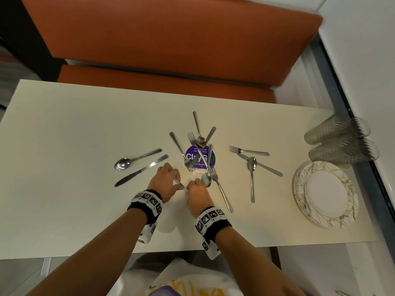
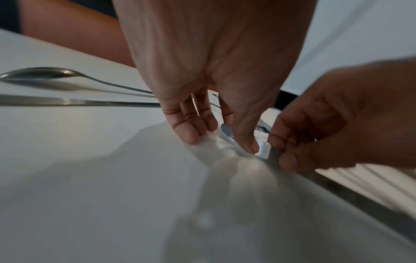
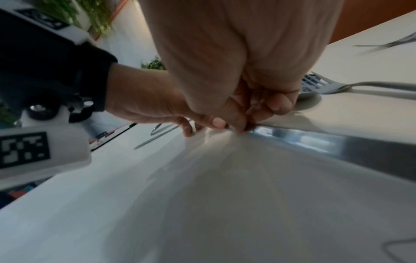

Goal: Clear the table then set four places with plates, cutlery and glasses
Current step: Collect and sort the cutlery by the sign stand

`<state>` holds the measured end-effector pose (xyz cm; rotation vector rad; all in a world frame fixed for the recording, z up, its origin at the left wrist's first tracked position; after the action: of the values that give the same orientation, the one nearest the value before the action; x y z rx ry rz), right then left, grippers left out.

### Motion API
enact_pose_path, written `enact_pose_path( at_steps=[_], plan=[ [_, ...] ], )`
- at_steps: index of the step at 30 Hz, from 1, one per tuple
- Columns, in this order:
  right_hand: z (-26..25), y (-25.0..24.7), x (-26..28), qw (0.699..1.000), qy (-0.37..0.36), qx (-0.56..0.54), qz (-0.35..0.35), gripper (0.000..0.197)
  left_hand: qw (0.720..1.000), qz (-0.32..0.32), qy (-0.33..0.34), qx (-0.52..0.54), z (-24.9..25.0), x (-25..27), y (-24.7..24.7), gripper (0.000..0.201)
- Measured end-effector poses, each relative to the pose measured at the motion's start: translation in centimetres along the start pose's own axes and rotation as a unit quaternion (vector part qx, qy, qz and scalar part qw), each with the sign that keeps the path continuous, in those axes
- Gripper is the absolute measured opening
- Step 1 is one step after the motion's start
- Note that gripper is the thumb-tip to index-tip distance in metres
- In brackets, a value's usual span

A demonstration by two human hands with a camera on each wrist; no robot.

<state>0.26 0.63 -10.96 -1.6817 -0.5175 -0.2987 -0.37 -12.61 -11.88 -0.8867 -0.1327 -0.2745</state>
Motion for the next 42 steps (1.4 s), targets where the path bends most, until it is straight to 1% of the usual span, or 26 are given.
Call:
enact_pose_path(
  at_steps=[2,4,5,7,8,9,10,12,13,14,16,18,20,23,24,25,27,29,30,31,33,35,37,39,42],
  plan=[
    [0.0,-0.9,-0.2,0.999,0.006,-0.040,-0.001,0.023,0.995,0.021,-0.016,0.093,-0.6,0.2,-0.4,0.022],
    [0.0,-2.0,-0.5,0.994,0.026,-0.109,-0.007,0.015,0.975,0.048,-0.060,0.210,-1.2,0.5,-1.2,0.021],
    [0.0,-2.6,-0.7,0.988,0.037,-0.149,-0.007,0.011,0.958,0.067,-0.083,0.268,-1.5,0.7,-1.6,0.022],
    [0.0,-4.2,-1.1,0.971,0.056,-0.233,0.009,0.008,0.912,0.104,-0.119,0.379,-1.6,1.0,-2.3,0.029],
    [-0.2,-5.2,-1.3,0.962,0.060,-0.265,0.020,0.009,0.888,0.110,-0.134,0.427,-1.5,1.2,-2.4,0.034],
    [-0.6,-6.2,-1.5,0.954,0.062,-0.290,0.030,0.010,0.866,0.101,-0.145,0.467,-1.4,1.3,-2.3,0.038],
    [-0.9,-7.1,-1.6,0.947,0.062,-0.314,0.038,0.008,0.851,0.074,-0.151,0.498,-0.9,1.4,-1.9,0.039],
    [-1.9,-8.6,-2.2,0.926,0.063,-0.369,0.050,0.004,0.825,0.012,-0.141,0.547,0.0,1.9,-1.1,0.031],
    [-2.4,-9.2,-2.6,0.915,0.065,-0.393,0.056,0.004,0.811,0.001,-0.129,0.571,0.5,2.1,-0.8,0.027],
    [-3.1,-9.6,-2.9,0.909,0.059,-0.409,0.058,0.004,0.797,0.010,-0.119,0.592,0.7,2.5,-0.8,0.025],
    [-4.7,-9.8,-3.4,0.907,0.035,-0.417,0.046,0.009,0.777,0.065,-0.113,0.615,0.5,3.3,-1.4,0.023],
    [-6.3,-9.4,-3.7,0.905,0.008,-0.424,0.025,0.010,0.785,0.124,-0.120,0.596,-0.5,4.3,-2.3,0.023],
    [-7.8,-8.8,-4.2,0.912,-0.021,-0.410,0.018,0.012,0.789,0.178,-0.134,0.573,-2.4,5.5,-3.0,0.024],
    [-9.8,-7.1,-5.0,0.942,-0.046,-0.333,0.019,0.014,0.778,0.247,-0.165,0.553,-5.7,7.6,-4.5,0.026],
    [-10.2,-6.5,-5.3,0.951,-0.069,-0.300,0.018,0.014,0.777,0.268,-0.176,0.541,-6.5,8.4,-5.0,0.027],
    [-12.7,-5.2,-5.4,0.961,-0.113,-0.253,0.006,0.015,0.770,0.308,-0.192,0.525,-8.3,10.4,-6.0,0.028],
    [-13.3,-4.1,-5.5,0.973,-0.169,-0.152,0.031,0.021,0.776,0.323,-0.199,0.503,-8.9,11.1,-6.5,0.029],
    [-14.2,-2.6,-5.8,0.971,-0.219,-0.083,0.040,0.029,0.784,0.333,-0.200,0.485,-9.6,12.4,-6.8,0.030],
    [-14.6,-1.9,-5.8,0.969,-0.238,-0.055,0.034,0.031,0.789,0.338,-0.203,0.471,-10.0,13.1,-7.1,0.030],
    [-15.1,-1.2,-5.8,0.966,-0.256,-0.028,0.030,0.030,0.790,0.346,-0.210,0.460,-10.3,13.9,-7.3,0.030],
    [-15.3,-0.5,-5.7,0.960,-0.278,0.002,0.032,0.023,0.781,0.363,-0.220,0.459,-11.0,14.8,-7.4,0.030],
    [-15.3,-0.4,-5.7,0.957,-0.287,0.017,0.034,0.016,0.772,0.376,-0.228,0.458,-11.3,15.3,-7.6,0.030],
    [-15.2,-0.1,-5.5,0.955,-0.290,0.065,0.026,0.012,0.766,0.385,-0.236,0.458,-11.4,15.4,-7.6,0.031],
    [-15.0,0.2,-5.3,0.953,-0.284,0.110,0.009,0.015,0.756,0.396,-0.245,0.461,-11.6,15.3,-7.6,0.031],
    [-14.6,0.1,-4.8,0.957,-0.267,0.107,-0.020,0.019,0.745,0.414,-0.258,0.454,-11.8,15.0,-7.4,0.031]
  ],
)
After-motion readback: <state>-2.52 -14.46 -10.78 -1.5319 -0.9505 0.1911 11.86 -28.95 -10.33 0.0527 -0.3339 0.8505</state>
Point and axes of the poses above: each hand's wrist, its own x-axis away from the middle knuckle, its own y-axis out of the palm, z = x × y, the point moved 6 cm from there along -x, towards the middle knuckle, and after that the axes turned 13 degrees about y, right-handed, at the moved point
